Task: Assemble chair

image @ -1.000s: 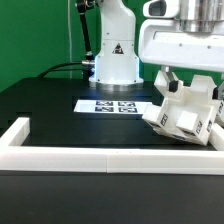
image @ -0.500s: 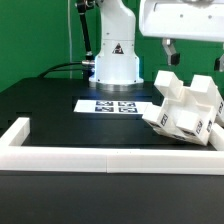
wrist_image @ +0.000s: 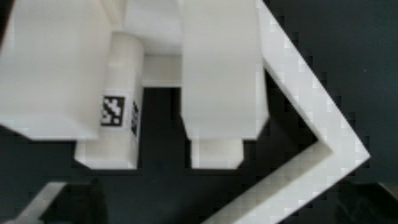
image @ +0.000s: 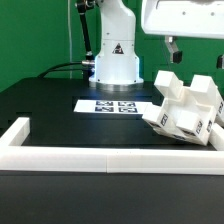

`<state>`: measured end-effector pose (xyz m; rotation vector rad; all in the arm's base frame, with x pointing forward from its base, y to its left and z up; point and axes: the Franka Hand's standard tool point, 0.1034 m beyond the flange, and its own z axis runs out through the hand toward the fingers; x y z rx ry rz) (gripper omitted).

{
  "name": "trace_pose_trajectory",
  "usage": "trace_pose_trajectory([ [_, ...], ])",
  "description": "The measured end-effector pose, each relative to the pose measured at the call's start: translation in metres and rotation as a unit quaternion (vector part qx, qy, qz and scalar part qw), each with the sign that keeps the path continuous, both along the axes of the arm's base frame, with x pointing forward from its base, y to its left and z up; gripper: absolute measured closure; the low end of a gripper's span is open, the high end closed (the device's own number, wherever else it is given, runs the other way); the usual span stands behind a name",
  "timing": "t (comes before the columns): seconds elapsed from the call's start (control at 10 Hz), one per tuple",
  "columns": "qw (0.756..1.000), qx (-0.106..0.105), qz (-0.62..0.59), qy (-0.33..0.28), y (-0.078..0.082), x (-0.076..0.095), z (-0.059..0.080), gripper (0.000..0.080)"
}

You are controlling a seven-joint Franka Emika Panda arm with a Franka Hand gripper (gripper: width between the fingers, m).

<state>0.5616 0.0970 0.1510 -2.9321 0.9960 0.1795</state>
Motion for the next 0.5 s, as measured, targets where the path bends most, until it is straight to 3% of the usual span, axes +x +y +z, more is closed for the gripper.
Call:
trace_pose_trajectory([
  [0.2,1.000,0.002,0.003,0.000,0.004,-0.022,-0.003,0.0150],
  [0.5,1.000,-0.004,0.009,0.000,0.010,-0.045,-0.023,0.0150],
])
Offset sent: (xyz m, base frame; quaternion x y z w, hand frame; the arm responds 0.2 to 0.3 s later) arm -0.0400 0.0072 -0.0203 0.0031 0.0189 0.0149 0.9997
